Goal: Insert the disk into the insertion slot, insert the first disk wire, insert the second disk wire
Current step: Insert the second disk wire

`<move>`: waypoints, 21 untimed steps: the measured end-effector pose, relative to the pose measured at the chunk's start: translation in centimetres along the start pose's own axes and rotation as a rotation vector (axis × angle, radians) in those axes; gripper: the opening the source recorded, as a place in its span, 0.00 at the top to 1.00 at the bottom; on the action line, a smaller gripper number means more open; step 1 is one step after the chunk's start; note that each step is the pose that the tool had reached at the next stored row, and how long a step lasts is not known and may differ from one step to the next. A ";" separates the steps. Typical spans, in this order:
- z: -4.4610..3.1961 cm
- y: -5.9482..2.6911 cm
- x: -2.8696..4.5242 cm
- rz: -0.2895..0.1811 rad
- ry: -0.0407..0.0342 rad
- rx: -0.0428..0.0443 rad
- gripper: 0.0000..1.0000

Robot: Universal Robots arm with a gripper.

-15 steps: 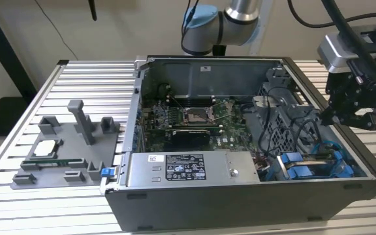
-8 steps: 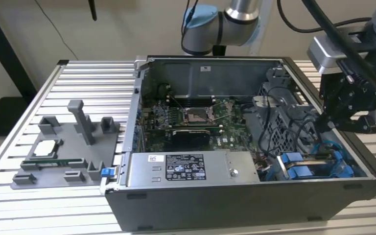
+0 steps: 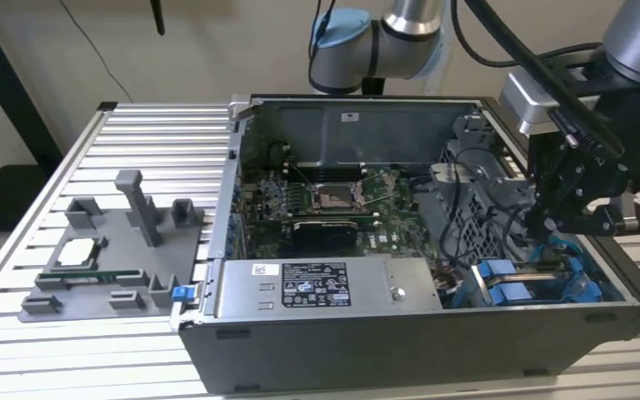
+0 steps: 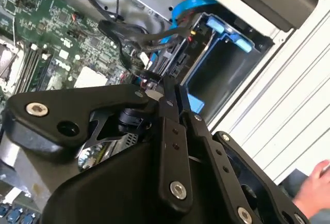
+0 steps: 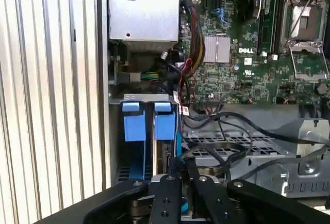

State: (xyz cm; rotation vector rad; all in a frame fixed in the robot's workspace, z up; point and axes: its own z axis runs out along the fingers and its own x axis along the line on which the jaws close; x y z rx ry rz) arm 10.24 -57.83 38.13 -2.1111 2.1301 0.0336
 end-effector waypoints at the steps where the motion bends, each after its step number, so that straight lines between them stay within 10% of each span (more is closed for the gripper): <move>1: 0.11 0.23 0.01 -0.001 0.0007 0.0003 1.00; 5: 0.45 1.41 0.06 -0.003 0.0050 0.0046 1.00; 8: 0.62 2.03 0.09 -0.006 0.0079 0.0234 1.00; 13: 0.71 2.38 0.10 -0.019 0.0159 0.1030 1.00; 21: 1.14 2.49 0.15 -0.029 0.0227 0.1785 1.00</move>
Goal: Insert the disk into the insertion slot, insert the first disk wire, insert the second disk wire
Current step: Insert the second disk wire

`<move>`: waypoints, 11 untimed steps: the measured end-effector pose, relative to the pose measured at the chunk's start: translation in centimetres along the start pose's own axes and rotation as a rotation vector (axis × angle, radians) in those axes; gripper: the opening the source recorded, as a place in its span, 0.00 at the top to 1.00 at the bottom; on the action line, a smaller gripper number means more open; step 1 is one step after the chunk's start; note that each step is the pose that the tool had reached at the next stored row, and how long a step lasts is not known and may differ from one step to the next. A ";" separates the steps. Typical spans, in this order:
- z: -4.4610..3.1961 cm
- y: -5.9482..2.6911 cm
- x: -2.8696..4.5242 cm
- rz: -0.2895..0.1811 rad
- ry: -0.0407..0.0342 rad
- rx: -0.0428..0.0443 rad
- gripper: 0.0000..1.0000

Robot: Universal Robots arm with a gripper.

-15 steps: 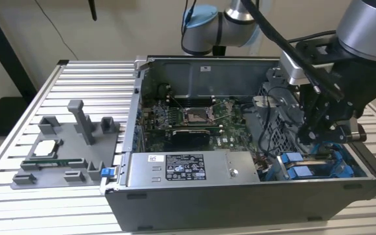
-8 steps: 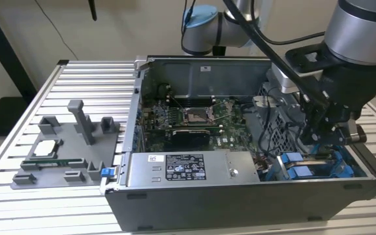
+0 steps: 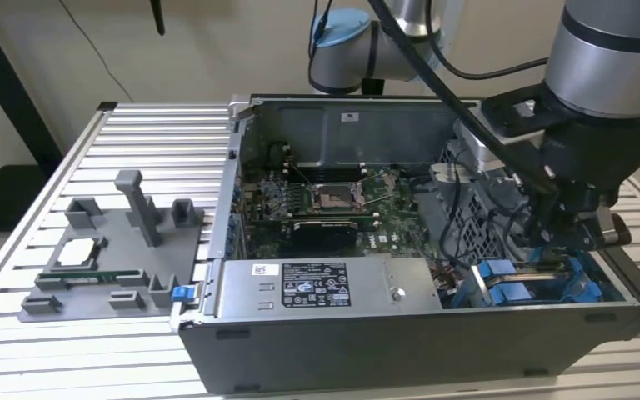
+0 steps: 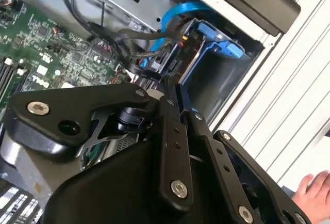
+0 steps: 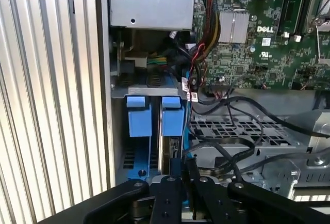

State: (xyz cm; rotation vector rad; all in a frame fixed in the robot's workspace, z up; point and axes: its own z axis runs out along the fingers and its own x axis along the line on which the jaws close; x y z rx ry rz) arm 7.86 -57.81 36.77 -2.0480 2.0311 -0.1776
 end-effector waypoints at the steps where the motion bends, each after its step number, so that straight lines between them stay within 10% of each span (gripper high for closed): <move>1: 0.20 0.11 0.02 -0.001 0.0003 0.0112 1.00; 11: 1.49 0.49 0.14 -0.002 0.0003 0.0183 1.00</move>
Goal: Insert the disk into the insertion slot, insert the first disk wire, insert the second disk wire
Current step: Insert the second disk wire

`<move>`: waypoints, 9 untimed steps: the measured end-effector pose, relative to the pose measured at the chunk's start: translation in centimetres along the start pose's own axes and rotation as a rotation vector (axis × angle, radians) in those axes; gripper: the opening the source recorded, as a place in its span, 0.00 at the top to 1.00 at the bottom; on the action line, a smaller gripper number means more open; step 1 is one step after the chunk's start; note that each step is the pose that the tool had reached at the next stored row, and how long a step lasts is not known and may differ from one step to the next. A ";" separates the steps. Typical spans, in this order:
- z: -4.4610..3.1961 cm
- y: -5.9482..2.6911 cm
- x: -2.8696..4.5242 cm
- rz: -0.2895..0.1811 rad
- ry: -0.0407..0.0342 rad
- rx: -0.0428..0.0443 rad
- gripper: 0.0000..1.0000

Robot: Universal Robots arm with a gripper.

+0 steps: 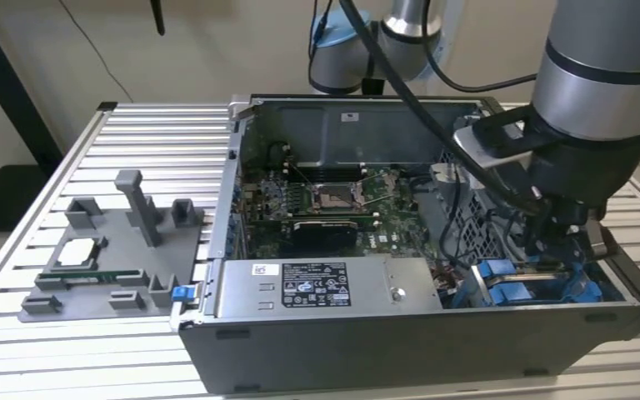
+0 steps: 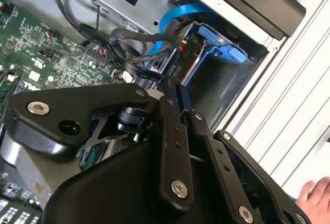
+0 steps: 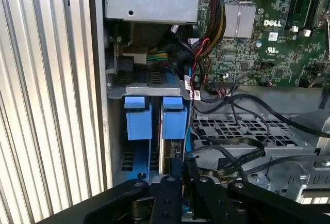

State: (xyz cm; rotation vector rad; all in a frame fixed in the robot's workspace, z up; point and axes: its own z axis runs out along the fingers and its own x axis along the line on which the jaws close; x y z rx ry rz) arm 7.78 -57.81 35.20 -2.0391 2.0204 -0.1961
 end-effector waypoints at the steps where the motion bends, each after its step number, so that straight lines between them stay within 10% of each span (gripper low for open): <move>1: 0.18 0.05 0.02 0.000 0.0000 0.0014 1.00; 9: 1.11 0.32 0.10 -0.003 -0.0001 0.0313 1.00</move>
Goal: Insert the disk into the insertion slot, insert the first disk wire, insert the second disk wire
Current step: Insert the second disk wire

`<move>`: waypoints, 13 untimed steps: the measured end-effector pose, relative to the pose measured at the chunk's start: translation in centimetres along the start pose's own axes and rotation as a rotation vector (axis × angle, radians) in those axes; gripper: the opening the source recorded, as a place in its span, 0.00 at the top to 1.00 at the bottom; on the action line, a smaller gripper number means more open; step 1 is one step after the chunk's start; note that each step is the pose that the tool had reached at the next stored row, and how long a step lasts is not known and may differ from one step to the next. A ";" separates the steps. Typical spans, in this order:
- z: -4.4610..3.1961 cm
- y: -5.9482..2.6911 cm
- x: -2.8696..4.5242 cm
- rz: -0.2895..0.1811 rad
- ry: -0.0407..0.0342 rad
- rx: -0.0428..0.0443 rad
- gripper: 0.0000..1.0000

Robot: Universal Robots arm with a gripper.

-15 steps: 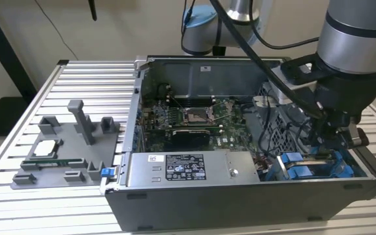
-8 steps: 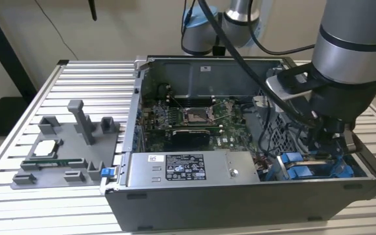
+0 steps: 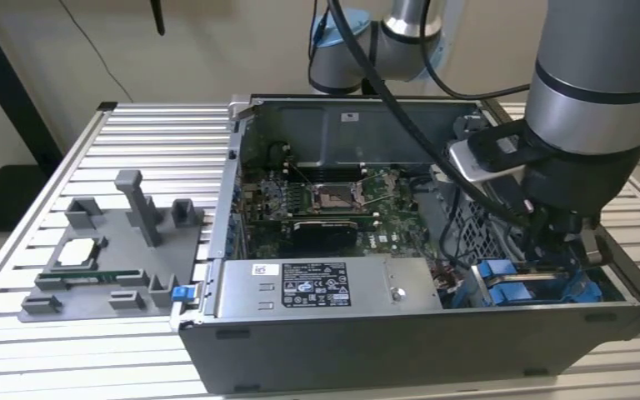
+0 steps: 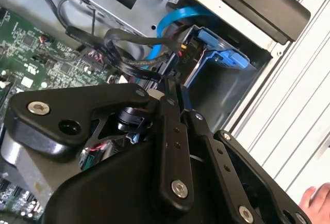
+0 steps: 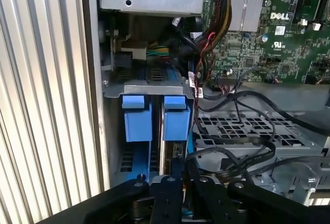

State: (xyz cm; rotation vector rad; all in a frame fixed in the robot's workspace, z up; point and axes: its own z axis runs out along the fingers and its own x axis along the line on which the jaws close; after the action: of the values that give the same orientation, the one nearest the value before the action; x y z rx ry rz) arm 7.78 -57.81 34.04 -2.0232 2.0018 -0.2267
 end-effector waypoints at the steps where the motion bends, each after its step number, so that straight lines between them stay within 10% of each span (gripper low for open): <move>1: 0.11 0.03 0.01 -0.001 0.0001 0.0044 1.00; 13: 0.77 0.24 0.04 -0.006 0.0190 0.0188 1.00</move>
State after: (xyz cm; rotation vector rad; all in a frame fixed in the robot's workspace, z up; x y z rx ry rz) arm 7.79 -57.78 33.23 -2.0228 1.9980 -0.2660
